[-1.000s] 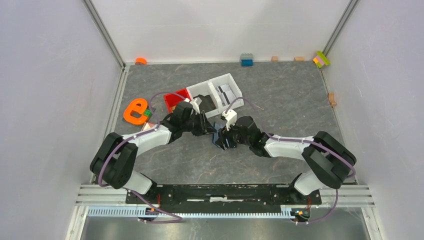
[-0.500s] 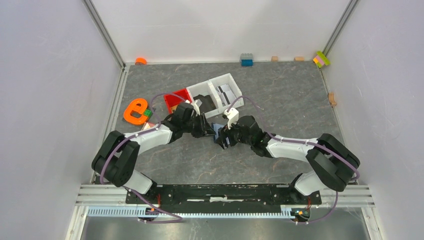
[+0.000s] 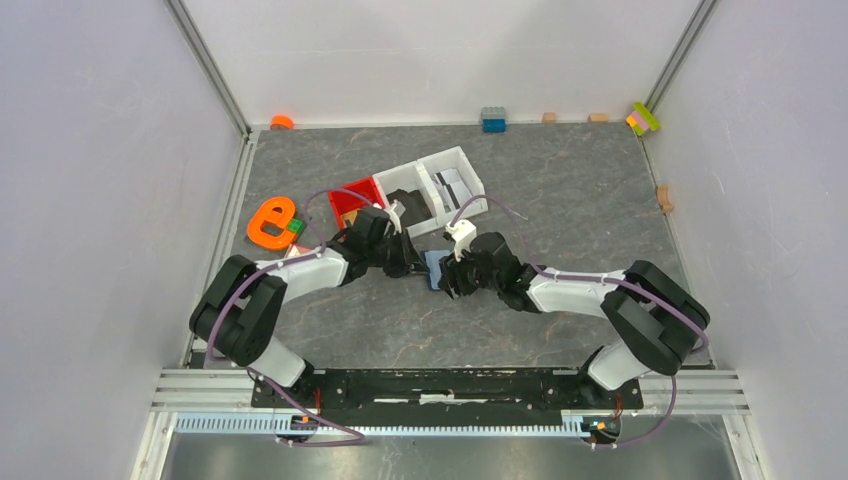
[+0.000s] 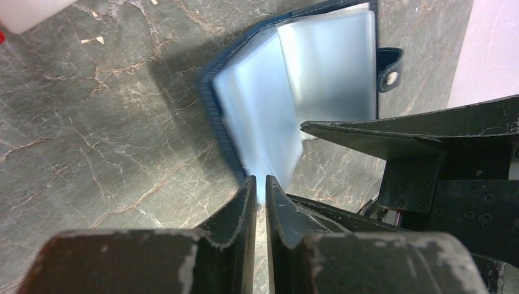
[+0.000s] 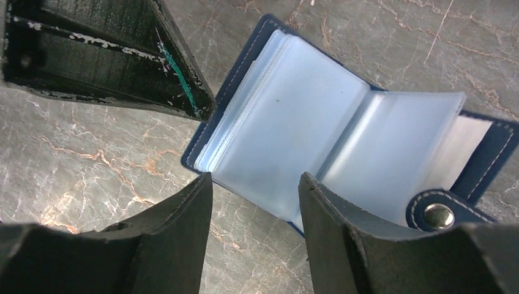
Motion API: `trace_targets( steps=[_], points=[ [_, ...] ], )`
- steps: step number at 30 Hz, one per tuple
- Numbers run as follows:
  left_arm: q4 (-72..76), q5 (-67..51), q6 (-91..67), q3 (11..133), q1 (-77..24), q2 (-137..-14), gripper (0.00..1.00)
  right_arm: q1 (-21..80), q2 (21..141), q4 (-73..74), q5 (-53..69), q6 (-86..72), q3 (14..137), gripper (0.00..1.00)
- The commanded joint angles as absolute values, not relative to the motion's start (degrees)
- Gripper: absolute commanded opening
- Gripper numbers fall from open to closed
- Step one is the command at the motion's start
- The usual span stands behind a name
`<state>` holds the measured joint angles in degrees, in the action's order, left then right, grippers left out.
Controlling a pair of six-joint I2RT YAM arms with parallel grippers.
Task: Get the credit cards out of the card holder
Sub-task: Open the card holder at the center of the board.
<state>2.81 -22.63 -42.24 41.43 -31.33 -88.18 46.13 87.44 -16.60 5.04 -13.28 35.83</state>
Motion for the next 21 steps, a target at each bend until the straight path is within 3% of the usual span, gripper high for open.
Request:
trace_targets(
  steps=[1,9,10,13,21],
  points=[
    [5.03,-24.11,-40.59,43.64,-31.56,-89.63,0.14,45.71,88.46,-15.69,4.65,-13.56,38.82,0.58],
    [5.96,-23.86,-40.76,43.25,-31.54,-89.52,0.1,45.18,88.18,-15.56,4.05,-13.9,38.67,0.42],
    [5.54,-23.38,-40.57,43.25,-31.55,-89.28,0.1,45.11,87.93,-15.47,3.84,-13.78,38.67,0.45],
    [3.04,-20.45,-39.59,43.47,-31.55,-88.04,0.12,45.11,86.32,-14.94,2.55,-12.83,38.46,0.7],
    [1.69,-18.54,-38.85,43.34,-31.56,-86.53,0.13,45.05,79.88,-12.29,-4.22,-10.8,37.36,0.94]
  ],
)
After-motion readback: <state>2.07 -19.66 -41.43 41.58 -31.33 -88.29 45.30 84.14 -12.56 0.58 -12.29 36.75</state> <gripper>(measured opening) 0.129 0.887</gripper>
